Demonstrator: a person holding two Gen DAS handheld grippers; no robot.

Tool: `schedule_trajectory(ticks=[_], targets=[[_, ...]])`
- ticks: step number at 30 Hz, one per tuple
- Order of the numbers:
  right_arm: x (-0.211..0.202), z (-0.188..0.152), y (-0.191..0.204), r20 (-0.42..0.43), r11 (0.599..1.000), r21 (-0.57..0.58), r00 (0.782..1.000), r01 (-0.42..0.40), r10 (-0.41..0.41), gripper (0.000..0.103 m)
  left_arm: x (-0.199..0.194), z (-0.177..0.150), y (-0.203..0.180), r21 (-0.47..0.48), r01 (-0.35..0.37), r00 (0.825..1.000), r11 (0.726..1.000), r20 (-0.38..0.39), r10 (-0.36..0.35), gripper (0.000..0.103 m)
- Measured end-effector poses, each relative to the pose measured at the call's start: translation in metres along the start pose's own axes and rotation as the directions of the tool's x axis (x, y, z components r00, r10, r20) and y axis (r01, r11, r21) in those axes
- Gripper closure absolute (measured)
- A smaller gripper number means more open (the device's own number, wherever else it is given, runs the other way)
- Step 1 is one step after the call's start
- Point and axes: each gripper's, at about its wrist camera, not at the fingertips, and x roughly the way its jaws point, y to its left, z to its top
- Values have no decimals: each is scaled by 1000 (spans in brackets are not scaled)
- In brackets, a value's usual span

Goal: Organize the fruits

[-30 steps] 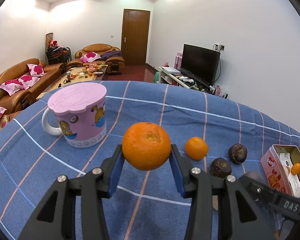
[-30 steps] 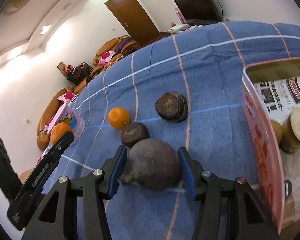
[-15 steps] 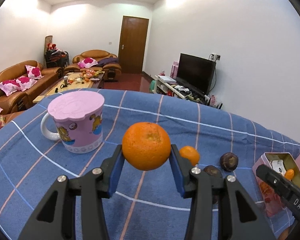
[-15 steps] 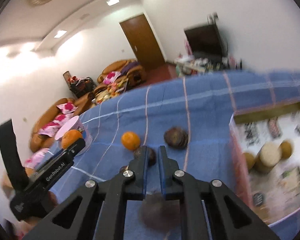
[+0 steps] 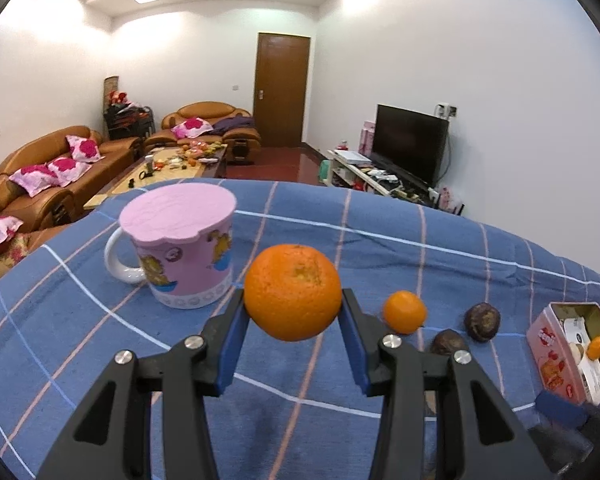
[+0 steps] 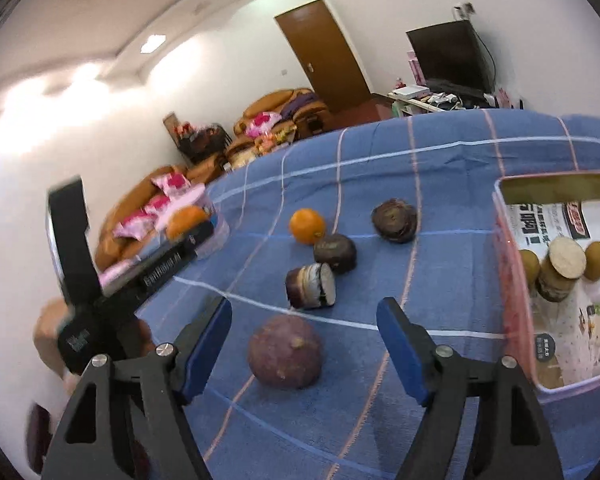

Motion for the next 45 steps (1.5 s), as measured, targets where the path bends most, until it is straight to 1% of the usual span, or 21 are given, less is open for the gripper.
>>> schedule_trajectory(ticks=[3, 6, 8, 9, 13, 14, 16, 18, 20, 21, 22, 23, 24, 25, 26, 30, 32, 34, 39, 43, 45], targets=[[21, -12, 6, -89, 999, -45, 996, 23, -27, 27, 3, -1, 6, -25, 2, 1000, 1000, -11, -3, 56], [33, -14, 16, -127, 996, -89, 991, 30, -41, 27, 5, -1, 7, -27, 6, 1000, 1000, -13, -7, 56], [38, -15, 18, -149, 995, -94, 988, 29, -43, 44, 5, -1, 6, -22, 6, 1000, 1000, -9, -6, 56], [39, -14, 16, -151, 996, -87, 988, 11, -24, 52, 3, -3, 7, -20, 8, 1000, 1000, -8, -8, 56], [36, -18, 18, -148, 992, -120, 988, 31, -49, 52, 3, -3, 6, -18, 8, 1000, 1000, -7, -8, 56], [34, -18, 19, -142, 992, -122, 988, 39, -56, 52, 3, -3, 6, -19, 8, 1000, 1000, -7, -8, 56], [25, -16, 17, -95, 992, -115, 994, 44, -55, 53, 3, -4, 5, -23, 10, 1000, 1000, -2, -10, 56], [6, -11, 13, -9, 993, -108, 998, 54, -55, 53, 2, -5, 5, -31, 19, 1000, 999, 5, -19, 56], [-12, -6, 7, 84, 993, -85, 994, 83, -76, 53, 0, -7, 6, -43, 30, 999, 999, 13, -29, 56], [-21, -4, 4, 129, 991, -73, 987, 110, -100, 52, -1, -8, 6, -50, 38, 999, 998, 17, -37, 56], [-28, -3, 1, 175, 986, -64, 975, 153, -140, 52, -3, -9, 4, -48, 42, 999, 998, 23, -41, 56], [-36, -3, -1, 233, 972, -65, 950, 227, -206, 52, -5, -9, 3, -41, 42, 999, 998, 29, -41, 56], [-40, -4, -2, 269, 957, -68, 928, 283, -256, 52, -7, -10, -1, -24, 39, 998, 999, 40, -38, 56], [-43, -4, -3, 294, 945, -68, 911, 321, -288, 52, -10, -10, -4, -14, 38, 998, 999, 49, -38, 56], [-47, -4, -6, 316, 937, -64, 898, 343, -307, 52, -13, -11, -9, -1, 40, 997, 999, 62, -40, 56], [-55, -3, -13, 369, 920, -42, 862, 389, -348, 52, -19, -13, -21, 30, 66, 994, 997, 85, -68, 56], [-58, -5, -11, 391, 895, -69, 837, 440, -382, 52, -22, -15, -27, 48, 83, 992, 995, 95, -87, 56], [-64, -6, -11, 406, 880, -85, 822, 468, -399, 52, -25, -15, -32, 60, 90, 990, 994, 105, -96, 56], [-80, -8, -26, 423, 872, -67, 806, 484, -415, 52, -35, -19, -49, 113, 101, 985, 988, 129, -115, 56], [-84, -8, -28, 428, 874, -57, 803, 482, -415, 52, -43, -24, -64, 145, 123, 980, 982, 141, -143, 56], [-86, -10, -28, 430, 871, -63, 801, 487, -416, 52, -46, -26, -71, 156, 124, 979, 980, 142, -146, 56]])
